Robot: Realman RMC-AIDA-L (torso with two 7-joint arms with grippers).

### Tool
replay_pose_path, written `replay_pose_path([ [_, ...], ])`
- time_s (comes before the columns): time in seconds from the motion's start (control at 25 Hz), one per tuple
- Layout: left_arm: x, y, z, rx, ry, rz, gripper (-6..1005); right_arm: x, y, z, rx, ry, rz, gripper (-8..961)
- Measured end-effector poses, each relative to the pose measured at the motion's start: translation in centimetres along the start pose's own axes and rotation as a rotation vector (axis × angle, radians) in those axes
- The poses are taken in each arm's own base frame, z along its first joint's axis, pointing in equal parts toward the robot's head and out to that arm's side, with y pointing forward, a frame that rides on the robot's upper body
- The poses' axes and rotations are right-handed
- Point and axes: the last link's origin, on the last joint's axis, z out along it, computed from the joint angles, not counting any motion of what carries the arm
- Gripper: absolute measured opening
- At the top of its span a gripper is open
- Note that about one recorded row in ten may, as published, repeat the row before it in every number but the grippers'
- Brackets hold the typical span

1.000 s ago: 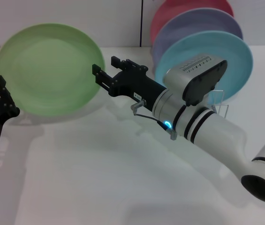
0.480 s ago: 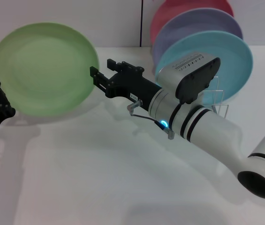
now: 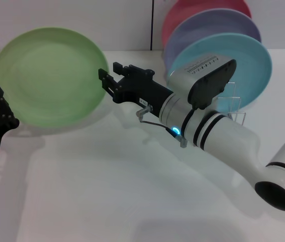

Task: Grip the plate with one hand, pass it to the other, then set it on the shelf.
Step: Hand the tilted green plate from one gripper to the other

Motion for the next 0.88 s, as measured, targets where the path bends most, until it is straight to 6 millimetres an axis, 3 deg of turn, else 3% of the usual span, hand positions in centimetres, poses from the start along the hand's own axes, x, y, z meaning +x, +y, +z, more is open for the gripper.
replay_pose_path([
  [0.28,0.04,0.01,0.07,0.002,0.002,-0.002,31,-0.12,-0.1,0.09,0.001,-0.002,-0.006,394],
  [0.4,0.06,0.01,0.1,0.002,0.003,-0.003,31,-0.14,-0.15,0.09,0.002,-0.002,-0.006,303],
  [0.88,0.04,0.2,0.01,-0.008,0.004,-0.001,32,-0.27,-0.22,0.25,0.004,0.0,-0.011,258],
])
